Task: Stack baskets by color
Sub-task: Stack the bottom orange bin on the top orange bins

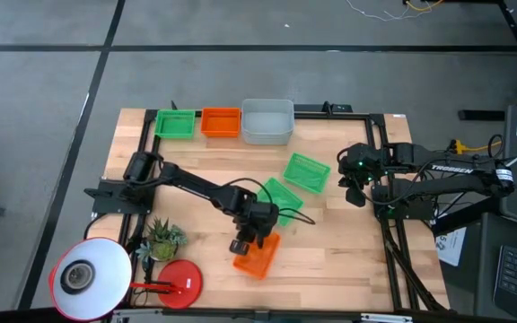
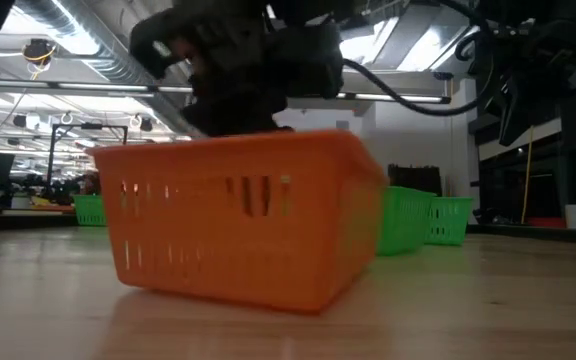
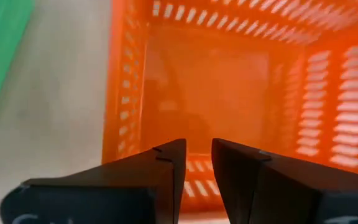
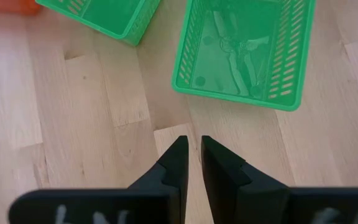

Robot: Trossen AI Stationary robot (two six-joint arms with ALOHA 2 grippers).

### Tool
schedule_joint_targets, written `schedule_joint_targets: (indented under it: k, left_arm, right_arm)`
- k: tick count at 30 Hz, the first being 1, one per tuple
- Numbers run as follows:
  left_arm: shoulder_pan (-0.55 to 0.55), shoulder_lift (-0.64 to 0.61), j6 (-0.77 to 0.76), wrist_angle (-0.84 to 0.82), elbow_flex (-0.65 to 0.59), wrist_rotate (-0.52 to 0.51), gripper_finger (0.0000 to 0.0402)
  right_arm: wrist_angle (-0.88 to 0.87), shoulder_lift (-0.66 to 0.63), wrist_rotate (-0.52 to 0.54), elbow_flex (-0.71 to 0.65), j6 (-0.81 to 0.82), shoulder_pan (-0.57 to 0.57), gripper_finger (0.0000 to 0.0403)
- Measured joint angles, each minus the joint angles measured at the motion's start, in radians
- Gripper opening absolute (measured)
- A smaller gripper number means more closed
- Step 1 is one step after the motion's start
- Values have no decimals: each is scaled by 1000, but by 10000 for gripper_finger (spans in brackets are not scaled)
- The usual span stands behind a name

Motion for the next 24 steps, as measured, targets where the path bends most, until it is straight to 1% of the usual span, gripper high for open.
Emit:
schedule_joint_targets:
  k: [2, 4, 10, 14, 24]
  left_arm:
    - [-8, 0, -22, -37, 0, -75, 69]
    - [-12, -15, -29, -98, 0, -123, 69]
    - [-3, -32, -29, -245, -1, -176, 69]
    - [31, -32, -27, -323, 0, -188, 69]
    - [138, -36, 100, -425, 0, -301, 69]
  right_arm:
    - [0, 0, 0, 0, 0, 0, 44]
    - [0, 0, 0, 0, 0, 0, 44]
    - [-1, 0, 0, 0, 1, 0, 44]
    - [0, 0, 0, 0, 1, 0, 44]
    - [0, 0, 0, 0, 2, 0, 44]
